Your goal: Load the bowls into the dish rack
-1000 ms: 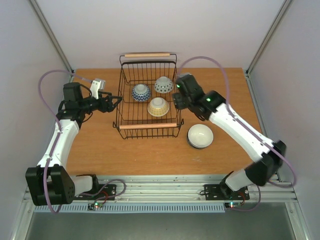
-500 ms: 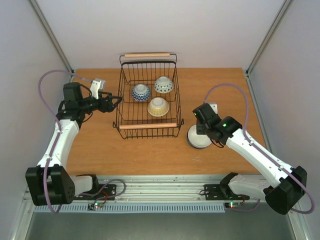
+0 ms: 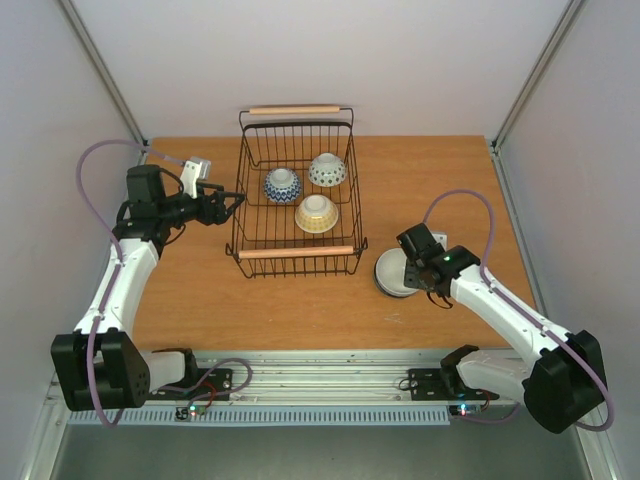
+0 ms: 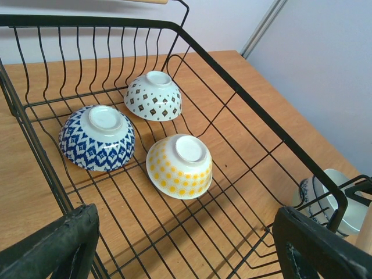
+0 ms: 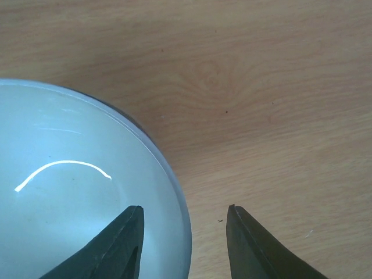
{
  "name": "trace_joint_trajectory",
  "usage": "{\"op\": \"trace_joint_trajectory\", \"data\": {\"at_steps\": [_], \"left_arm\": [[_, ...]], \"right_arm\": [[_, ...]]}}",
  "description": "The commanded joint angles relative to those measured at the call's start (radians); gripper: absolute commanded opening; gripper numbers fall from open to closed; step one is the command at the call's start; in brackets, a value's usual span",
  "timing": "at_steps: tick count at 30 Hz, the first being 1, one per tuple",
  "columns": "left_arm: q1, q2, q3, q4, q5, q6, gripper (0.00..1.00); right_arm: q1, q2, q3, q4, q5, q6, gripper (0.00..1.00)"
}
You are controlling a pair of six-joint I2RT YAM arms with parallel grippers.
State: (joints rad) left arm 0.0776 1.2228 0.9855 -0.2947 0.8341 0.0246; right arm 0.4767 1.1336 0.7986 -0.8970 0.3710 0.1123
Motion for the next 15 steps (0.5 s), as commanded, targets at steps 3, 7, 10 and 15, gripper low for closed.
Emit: {"op": "trace_joint_trajectory", "data": {"at_steps": [3,7,10,15], "left_arm": [[0.004,0.01,0.012,0.043,0.014,-0.009,0.82],[0.004,0.014,0.011,0.042,0.011,-0.009,0.82],[0.004,0.018,0.012,0.042,0.013,-0.01,0.82],[0.004,0.018,0.012,0.043,0.014,-0.009,0.82]], "right_arm": [[-0.016,-0.018,-0.04,0.071,-0.043,0.014,0.31],[-0.016,-0.031,-0.045,0.077,-0.052,0.015,0.13],[-0.016,-0.048,-0.042,0.066,-0.048,0.015,0.04],[-0.016,-0.096,-0.028,0.04,-0.018,0.012,0.01]]}}
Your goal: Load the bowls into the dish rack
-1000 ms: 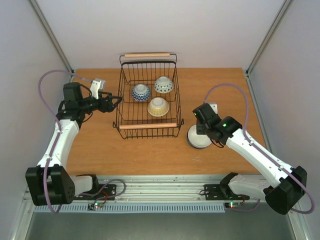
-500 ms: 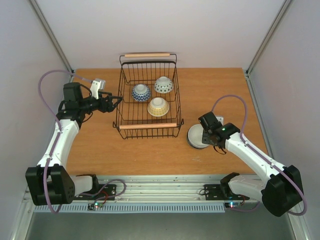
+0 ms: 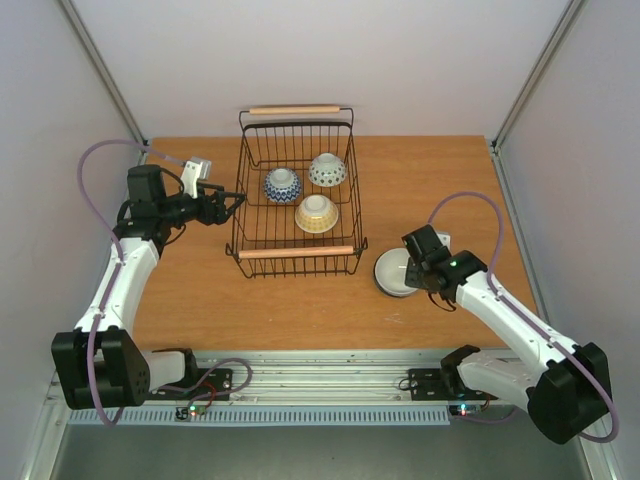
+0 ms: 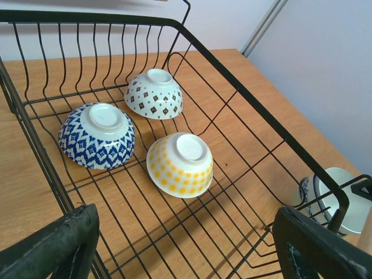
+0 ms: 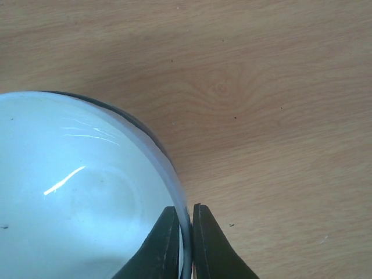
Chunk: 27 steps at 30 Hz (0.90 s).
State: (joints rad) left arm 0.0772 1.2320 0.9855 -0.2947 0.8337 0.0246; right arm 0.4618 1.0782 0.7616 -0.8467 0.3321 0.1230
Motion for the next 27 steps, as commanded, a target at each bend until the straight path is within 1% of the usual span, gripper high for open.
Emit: {"op": "trace_joint_trajectory", "data": {"at_steps": [1,6,9,12,16,19,21,27], "left_arm": [[0.003,0.01,0.012,0.043,0.015,-0.009,0.82],[0.004,0.008,0.013,0.042,0.015,-0.009,0.82],[0.004,0.006,0.013,0.042,0.016,-0.009,0.82],[0.003,0.008,0.012,0.043,0.018,-0.01,0.82],[0.003,0.016,0.014,0.045,0.021,-0.009,0.82],[0.003,0.017,0.016,0.044,0.023,-0.009,0.82],[0.003,0.017,0.017,0.042,0.025,-0.009,0.82],[0.003,0.013,0.027,0.027,0.038,-0.009,0.82]], "right_arm": [[-0.002,-0.049,0.016,-0.017,0.026,-0.001,0.01],[-0.002,-0.091,0.057,-0.026,0.033,-0.016,0.01],[-0.001,-0.11,0.11,-0.057,0.083,-0.031,0.01],[0.0,-0.127,0.207,-0.077,0.144,-0.051,0.01],[0.005,-0.108,0.332,-0.068,0.155,-0.081,0.01],[0.022,-0.057,0.412,-0.051,0.147,-0.106,0.01],[0.039,0.0,0.464,-0.036,0.147,-0.161,0.01],[0.113,0.218,0.653,0.023,0.141,-0.248,0.01]]}}
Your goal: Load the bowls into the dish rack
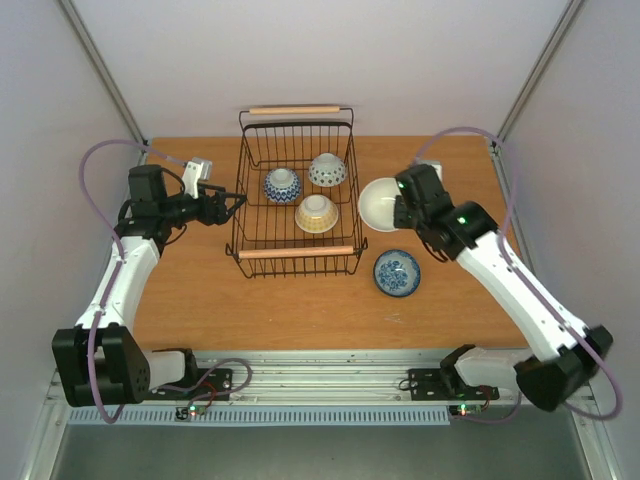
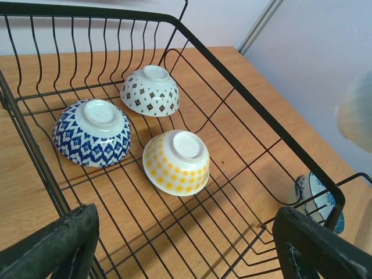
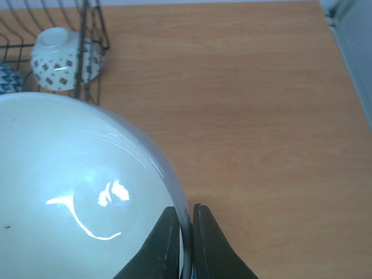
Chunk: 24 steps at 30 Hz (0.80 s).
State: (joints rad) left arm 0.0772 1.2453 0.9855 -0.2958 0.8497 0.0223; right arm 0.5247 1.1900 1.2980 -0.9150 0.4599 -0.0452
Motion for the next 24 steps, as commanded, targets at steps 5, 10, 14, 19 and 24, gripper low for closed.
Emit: {"op": "trace_joint_trajectory", "data": {"at_steps": [5,10,14,19,24], "left_arm": [[0.001,-0.02,0.025,0.021,0.024,-0.007,0.82],[-0.002,-0.015,0.034,0.001,0.036,0.002,0.82],[-0.007,-0.016,0.04,-0.011,0.047,0.009,0.83],[-0.009,-0.025,0.039,-0.014,0.051,0.014,0.83],[-0.009,-0.024,0.038,-0.014,0.052,0.016,0.83]], "right_arm": [[0.119,0.276,0.287,0.107,0.017,-0.131,0.01],[0.209,0.433,0.449,0.089,0.042,-0.186,0.01],[0.269,0.549,0.559,0.067,0.067,-0.216,0.01],[0.311,0.644,0.641,0.062,0.062,-0.227,0.01],[0.358,0.724,0.746,0.047,0.062,-0.252,0.01]]}}
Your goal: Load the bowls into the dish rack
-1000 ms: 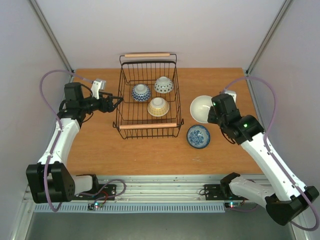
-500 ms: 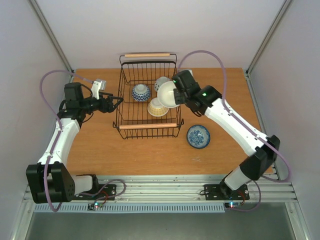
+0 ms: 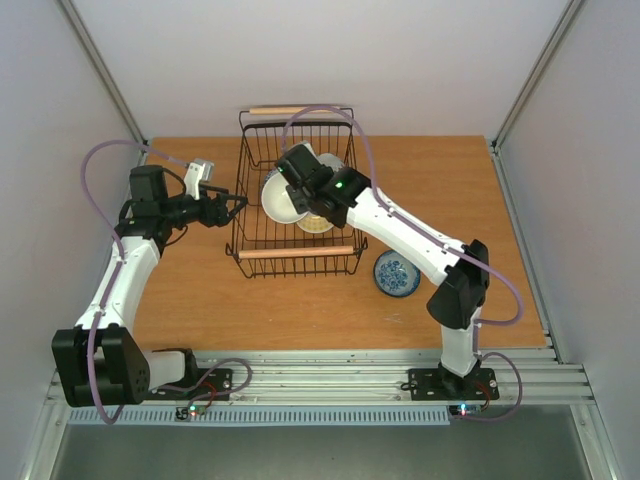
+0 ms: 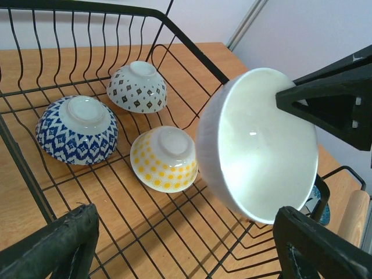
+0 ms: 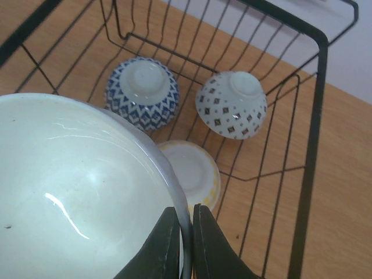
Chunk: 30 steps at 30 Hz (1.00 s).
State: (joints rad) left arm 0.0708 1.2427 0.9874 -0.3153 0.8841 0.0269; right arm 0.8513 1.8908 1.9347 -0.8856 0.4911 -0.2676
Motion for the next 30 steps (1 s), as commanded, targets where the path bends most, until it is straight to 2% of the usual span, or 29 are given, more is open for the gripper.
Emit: {"op": "trace_joint_trajectory", "data": {"at_steps": [1,9,13,16,20,22,26,30], "left_arm": [[-0.002,-0.02,0.036,0.005,0.018,0.011,0.83],[-0.002,-0.011,0.036,0.007,0.018,0.014,0.83],[-0.002,-0.006,0.037,0.005,0.029,0.019,0.76],[-0.002,-0.001,0.039,0.006,0.036,0.019,0.65],[-0.002,0.006,0.043,0.0,0.048,0.022,0.3],[-0.002,0.007,0.045,-0.001,0.049,0.025,0.19],[-0.002,0.013,0.051,-0.016,0.055,0.035,0.07],[-0.002,0.012,0.053,-0.02,0.055,0.04,0.01]], "right_arm": [[0.039,0.039,0.136,0.011,0.031,-0.035,0.01],[0.104,0.152,0.307,-0.027,0.029,-0.079,0.01],[0.126,0.181,0.349,-0.03,0.027,-0.092,0.01],[0.134,0.194,0.368,-0.03,0.027,-0.096,0.01],[0.138,0.205,0.384,-0.029,0.026,-0.1,0.01],[0.138,0.21,0.392,-0.029,0.026,-0.101,0.01],[0.14,0.216,0.406,-0.027,0.016,-0.105,0.01],[0.143,0.215,0.411,-0.021,-0.009,-0.114,0.01]]}}
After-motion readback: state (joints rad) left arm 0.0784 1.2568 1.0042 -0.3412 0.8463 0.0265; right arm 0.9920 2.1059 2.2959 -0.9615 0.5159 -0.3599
